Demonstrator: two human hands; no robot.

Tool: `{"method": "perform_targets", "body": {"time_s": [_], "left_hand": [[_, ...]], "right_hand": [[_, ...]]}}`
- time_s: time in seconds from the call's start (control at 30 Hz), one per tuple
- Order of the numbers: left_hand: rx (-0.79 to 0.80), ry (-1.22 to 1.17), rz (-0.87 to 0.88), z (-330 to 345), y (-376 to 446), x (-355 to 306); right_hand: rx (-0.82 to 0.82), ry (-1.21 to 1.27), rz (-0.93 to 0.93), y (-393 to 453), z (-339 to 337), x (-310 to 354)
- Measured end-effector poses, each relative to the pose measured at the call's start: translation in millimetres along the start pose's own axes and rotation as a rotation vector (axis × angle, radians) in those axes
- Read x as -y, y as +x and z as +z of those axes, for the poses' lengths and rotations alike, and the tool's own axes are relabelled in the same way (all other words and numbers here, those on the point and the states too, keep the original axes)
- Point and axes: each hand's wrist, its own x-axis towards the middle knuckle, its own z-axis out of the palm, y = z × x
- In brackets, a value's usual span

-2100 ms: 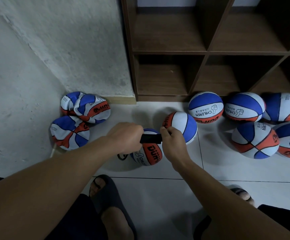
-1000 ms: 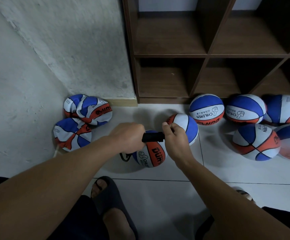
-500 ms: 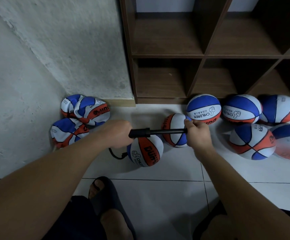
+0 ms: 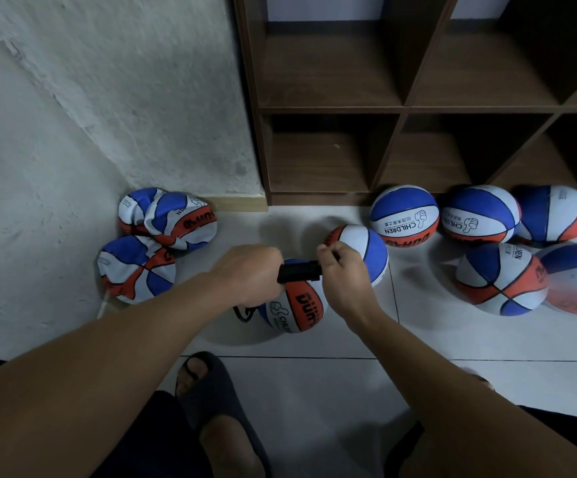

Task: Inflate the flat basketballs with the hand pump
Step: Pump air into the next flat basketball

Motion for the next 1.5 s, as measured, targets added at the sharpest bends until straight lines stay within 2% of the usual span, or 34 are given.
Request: {"method": "perform_targets", "body": {"time_s": [0.33,0.5,0.63,0.8,1.13,1.37,1.5], "left_hand": [[0.054,-0.006,0.021,2,2,6],[0.039,0.002,-0.040,-8,4,26],[0.048,0.021,-0.039,-6,3,22],[0.013,0.079,-0.021,-5,0,4],[0.035,0.109,0.021,9,1,5],[0.014,0.061,0.046,6,4,5],[0.019,0.030,-0.001,-3,5,16]], "right_hand": [[0.052,0.003,0.115,7,-4,-16],[-0.125,0.059,0.245,31,-50,-19],[-0.191,0.088,0.258,36,-63,-19],[-0.103,-0.004,0.182,13,-28,-10],[0.090,0.010,0.117,-6,5,-14],[0.119,0.009,0.152,5,-6,-14],[-0.012,0.004,0.229,22,-38,-13]]}}
